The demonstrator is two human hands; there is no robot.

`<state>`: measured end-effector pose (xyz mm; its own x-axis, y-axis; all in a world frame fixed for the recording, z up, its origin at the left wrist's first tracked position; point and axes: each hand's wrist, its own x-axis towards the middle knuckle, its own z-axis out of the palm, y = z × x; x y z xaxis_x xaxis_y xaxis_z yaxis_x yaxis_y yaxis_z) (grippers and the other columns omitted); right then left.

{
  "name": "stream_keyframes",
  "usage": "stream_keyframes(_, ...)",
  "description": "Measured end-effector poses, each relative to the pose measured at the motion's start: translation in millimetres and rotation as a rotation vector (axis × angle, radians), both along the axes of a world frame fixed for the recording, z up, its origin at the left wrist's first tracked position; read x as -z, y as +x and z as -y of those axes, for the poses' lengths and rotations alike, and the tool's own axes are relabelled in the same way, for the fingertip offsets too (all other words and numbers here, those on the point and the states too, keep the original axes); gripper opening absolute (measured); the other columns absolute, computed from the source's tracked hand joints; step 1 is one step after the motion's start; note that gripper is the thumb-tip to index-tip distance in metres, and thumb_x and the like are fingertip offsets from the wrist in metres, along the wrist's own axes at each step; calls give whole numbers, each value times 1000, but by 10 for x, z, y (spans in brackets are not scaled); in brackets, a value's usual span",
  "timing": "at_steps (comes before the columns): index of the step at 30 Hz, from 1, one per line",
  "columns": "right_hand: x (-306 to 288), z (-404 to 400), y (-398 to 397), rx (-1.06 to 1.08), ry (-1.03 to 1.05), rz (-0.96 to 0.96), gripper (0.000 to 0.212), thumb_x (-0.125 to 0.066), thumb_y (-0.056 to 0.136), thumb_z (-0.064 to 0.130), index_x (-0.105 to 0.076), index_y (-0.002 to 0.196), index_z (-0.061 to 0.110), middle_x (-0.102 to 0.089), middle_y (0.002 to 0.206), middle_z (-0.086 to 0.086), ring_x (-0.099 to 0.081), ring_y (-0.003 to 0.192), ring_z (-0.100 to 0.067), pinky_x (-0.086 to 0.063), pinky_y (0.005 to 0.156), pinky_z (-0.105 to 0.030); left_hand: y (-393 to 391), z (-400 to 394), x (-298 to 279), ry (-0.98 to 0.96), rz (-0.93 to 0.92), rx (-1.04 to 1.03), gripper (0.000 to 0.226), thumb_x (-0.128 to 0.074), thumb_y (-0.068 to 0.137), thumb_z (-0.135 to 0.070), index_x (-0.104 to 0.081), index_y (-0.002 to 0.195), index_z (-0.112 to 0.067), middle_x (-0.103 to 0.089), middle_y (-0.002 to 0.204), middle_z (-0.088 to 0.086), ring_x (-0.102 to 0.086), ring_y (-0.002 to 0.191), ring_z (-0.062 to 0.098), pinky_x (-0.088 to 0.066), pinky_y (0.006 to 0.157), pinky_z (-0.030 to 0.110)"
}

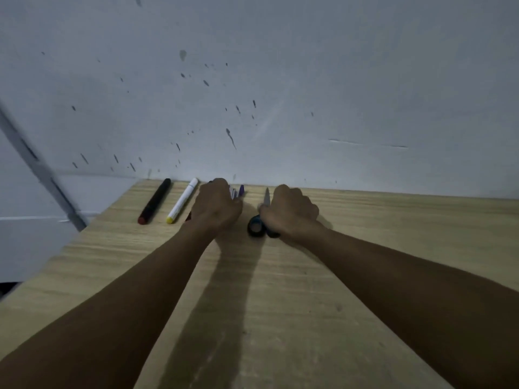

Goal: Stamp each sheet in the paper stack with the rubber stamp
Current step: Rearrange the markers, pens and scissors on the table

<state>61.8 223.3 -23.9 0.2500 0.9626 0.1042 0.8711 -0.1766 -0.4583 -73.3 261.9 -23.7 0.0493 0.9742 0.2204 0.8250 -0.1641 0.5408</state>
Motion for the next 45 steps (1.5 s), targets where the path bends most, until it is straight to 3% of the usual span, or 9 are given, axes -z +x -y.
stream_keyframes(3,-5,-161,-58,8,-61,27,26,-65,85,34,-48,93,18,-57,105,-1,-57,97,-27,-38,73,-33,39,-139,33,-45,-82,-15,32,-61,89,-32,-37,76,-16,-43,88,6,-50,88,28,-37,67,32)
stream_keyframes(9,-61,-263,-52,58,-113,-23,25,-66,78,17,-48,96,18,-56,107,-3,-58,102,-28,-46,88,-38,66,-263,103,-75,-157,-26,30,-65,87,-29,-39,87,-13,-52,105,15,-50,85,27,-39,66,33)
stream_keyframes(15,-108,26,120,49,-122,30,20,-61,81,15,-41,80,16,-44,90,-3,-50,90,-27,-39,89,-38,72,-20,63,-145,32,-22,37,-66,87,-32,-40,70,-12,-52,79,8,-54,72,22,-34,50,27)
stream_keyframes(18,-59,331,224,29,-56,51,17,-58,81,16,-41,81,15,-45,82,-2,-52,86,-26,-38,88,-39,48,252,76,-156,132,-3,35,-70,82,-34,-54,68,-6,-57,69,8,-57,65,22,-40,50,29)
stream_keyframes(23,91,1104,464,46,103,12,17,-54,85,26,-51,73,15,-54,71,-1,-58,71,-27,-40,66,-31,153,1031,72,-104,267,32,40,-70,82,-27,-66,71,11,-64,64,24,-61,55,31,-50,52,40)
stream_keyframes(28,177,1939,795,130,195,57,14,-55,89,31,-60,88,19,-64,82,2,-60,83,-25,-35,85,-36,402,1836,79,-54,313,82,37,-70,79,-29,-69,61,4,-66,56,19,-64,51,30,-54,51,44)
stream_keyframes(39,193,3226,1710,267,241,210,13,-56,88,30,-59,86,18,-66,81,0,-61,80,-26,-32,75,-33,1454,2953,96,-178,346,248,29,-72,66,-28,-71,65,0,-67,57,12,-66,48,24,-57,47,40)
stream_keyframes(43,212,3507,2015,315,212,216,12,-56,87,29,-59,87,18,-66,84,0,-60,82,-25,-34,76,-33,1858,3170,114,-176,217,251,31,-76,68,-28,-54,59,-8,-56,61,7,-54,48,18,-31,36,19)
stream_keyframes(45,242,3601,2113,332,202,227,12,-55,87,30,-59,86,18,-66,83,0,-61,81,-24,-37,76,-34,2023,3292,96,-186,208,248,36,-76,70,-21,-43,57,-12,-50,61,5,-48,48,17,-26,37,19)
